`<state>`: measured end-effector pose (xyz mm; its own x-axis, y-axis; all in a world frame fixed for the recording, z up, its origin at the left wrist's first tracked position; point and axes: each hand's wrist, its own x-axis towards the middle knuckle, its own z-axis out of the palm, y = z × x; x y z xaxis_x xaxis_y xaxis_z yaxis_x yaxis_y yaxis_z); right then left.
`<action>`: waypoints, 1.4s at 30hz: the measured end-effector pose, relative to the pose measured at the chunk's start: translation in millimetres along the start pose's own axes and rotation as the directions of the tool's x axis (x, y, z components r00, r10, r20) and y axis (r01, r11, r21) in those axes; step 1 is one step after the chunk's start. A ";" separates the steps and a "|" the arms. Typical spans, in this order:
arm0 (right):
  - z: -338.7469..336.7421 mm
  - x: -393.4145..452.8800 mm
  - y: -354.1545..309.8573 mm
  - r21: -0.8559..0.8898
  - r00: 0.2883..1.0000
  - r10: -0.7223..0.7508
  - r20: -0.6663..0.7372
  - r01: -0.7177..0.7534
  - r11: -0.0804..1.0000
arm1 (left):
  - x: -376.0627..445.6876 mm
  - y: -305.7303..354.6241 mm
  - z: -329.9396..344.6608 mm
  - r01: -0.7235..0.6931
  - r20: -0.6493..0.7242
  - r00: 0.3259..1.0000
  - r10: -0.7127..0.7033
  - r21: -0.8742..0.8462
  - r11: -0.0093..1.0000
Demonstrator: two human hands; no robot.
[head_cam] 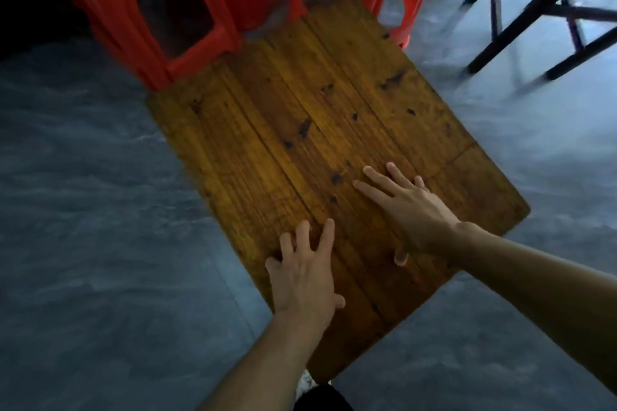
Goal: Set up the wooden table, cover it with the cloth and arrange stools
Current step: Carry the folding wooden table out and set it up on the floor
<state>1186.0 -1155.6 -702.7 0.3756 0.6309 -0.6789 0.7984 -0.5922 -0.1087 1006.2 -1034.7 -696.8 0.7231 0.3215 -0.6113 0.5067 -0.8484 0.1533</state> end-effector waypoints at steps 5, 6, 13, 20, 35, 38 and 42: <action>7.7 -3.3 -4.7 0.052 0.998 0.036 -0.052 -0.033 0.998 | 12.0 -38.8 -13.4 -0.075 -0.099 0.993 0.070 -0.049 0.996; 9.5 -4.7 -10.4 0.116 0.994 0.060 -0.086 -0.050 0.992 | 16.5 -46.3 -18.2 -0.092 -0.113 0.990 0.090 -0.014 0.996; 33.1 -22.2 -73.8 0.495 0.890 0.412 -0.196 -0.272 0.825 | 51.6 -90.7 -66.1 -0.323 0.184 0.941 0.285 0.224 0.920; 52.6 -25.4 -139.3 0.710 0.689 0.719 -0.095 -0.459 0.534 | 80.0 -132.7 -77.9 -0.590 0.293 0.806 0.514 0.473 0.654; 101.5 -18.1 -254.6 0.544 0.642 0.765 -0.059 -0.622 0.564 | 90.2 -158.3 -68.5 -0.588 0.174 0.659 0.732 0.726 0.357; 108.8 -13.8 -263.3 0.530 0.585 0.807 -0.080 -0.661 0.532 | 96.2 -165.8 -69.3 -0.604 0.198 0.601 0.774 0.747 0.277; 120.8 -7.0 -271.9 0.503 0.518 0.850 -0.100 -0.711 0.492 | 128.5 -192.8 -83.0 -0.584 0.165 0.564 0.809 0.773 0.250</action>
<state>909.4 -1059.5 -756.1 0.9200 -0.1264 -0.3710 -0.1105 -0.9918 0.0638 1040.4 -795.0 -740.5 0.7407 -0.5743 -0.3487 -0.6582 -0.7244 -0.2050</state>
